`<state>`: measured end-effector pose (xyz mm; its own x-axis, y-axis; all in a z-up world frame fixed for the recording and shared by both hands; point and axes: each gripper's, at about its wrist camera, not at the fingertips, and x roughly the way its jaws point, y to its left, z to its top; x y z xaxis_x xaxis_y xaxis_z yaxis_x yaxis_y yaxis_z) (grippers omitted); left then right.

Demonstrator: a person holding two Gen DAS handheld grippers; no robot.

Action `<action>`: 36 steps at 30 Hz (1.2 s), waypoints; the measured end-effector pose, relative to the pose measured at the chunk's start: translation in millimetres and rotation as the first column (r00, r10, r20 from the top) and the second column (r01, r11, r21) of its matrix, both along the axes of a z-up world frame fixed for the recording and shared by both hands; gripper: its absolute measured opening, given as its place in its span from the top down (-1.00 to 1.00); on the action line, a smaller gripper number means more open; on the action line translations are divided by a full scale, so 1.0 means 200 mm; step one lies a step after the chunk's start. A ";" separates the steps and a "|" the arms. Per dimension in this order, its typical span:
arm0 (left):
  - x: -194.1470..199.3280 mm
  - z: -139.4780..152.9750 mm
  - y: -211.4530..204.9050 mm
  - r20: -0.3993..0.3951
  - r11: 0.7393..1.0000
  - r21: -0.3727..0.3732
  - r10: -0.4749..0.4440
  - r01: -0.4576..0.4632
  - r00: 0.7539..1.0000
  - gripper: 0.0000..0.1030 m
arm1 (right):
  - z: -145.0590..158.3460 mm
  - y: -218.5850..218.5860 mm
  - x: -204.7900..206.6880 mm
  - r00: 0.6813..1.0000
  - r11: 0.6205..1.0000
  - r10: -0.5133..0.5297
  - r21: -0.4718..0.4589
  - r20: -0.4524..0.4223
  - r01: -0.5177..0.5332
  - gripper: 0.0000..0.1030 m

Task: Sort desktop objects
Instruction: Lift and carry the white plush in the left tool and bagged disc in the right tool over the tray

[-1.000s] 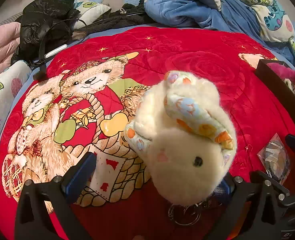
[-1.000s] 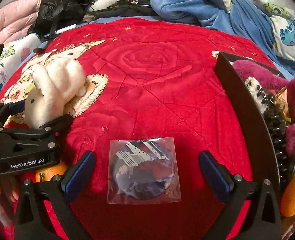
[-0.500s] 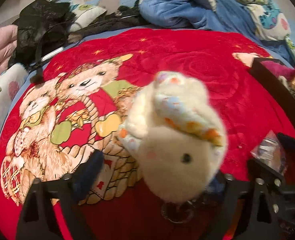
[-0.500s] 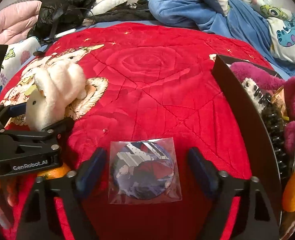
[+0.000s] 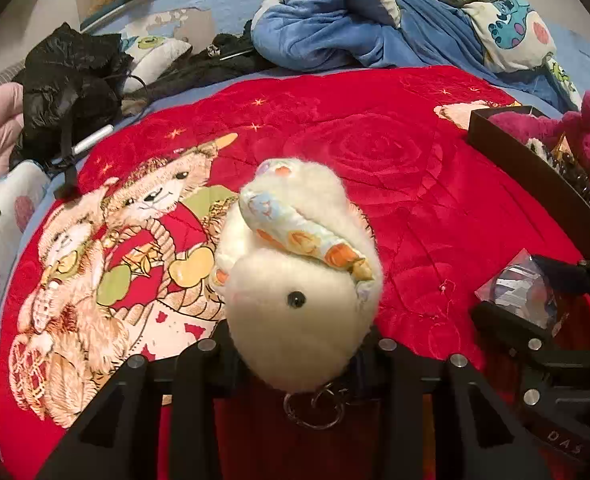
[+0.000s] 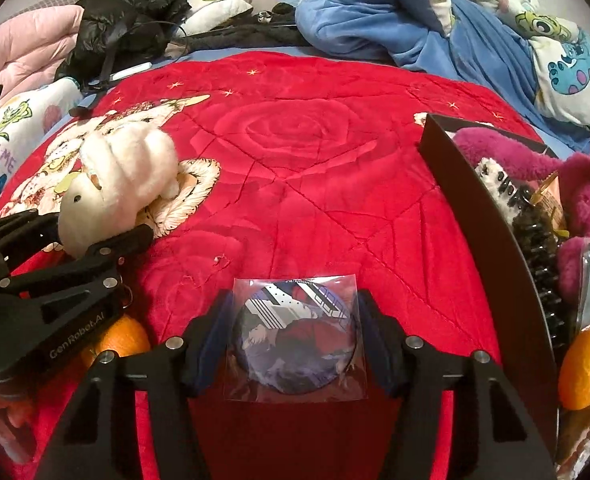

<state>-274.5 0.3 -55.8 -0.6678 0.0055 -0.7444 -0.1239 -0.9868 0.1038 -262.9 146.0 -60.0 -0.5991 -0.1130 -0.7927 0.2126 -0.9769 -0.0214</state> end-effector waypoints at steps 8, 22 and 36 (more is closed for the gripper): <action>0.03 0.07 0.01 -0.021 1.000 -0.001 0.000 0.000 1.000 0.23 | 0.04 0.03 0.00 1.000 0.998 -0.003 -0.060 0.013 0.004 -0.12; 0.14 0.34 0.15 -0.132 0.998 0.032 -0.041 0.046 0.990 0.23 | 0.22 0.16 0.07 0.998 0.989 -0.041 -0.144 -0.036 0.036 -0.12; 0.23 0.50 0.49 -0.171 0.987 0.082 -0.124 0.140 0.977 0.23 | 0.52 0.46 0.23 0.984 0.960 -0.123 -0.268 -0.132 0.084 -0.12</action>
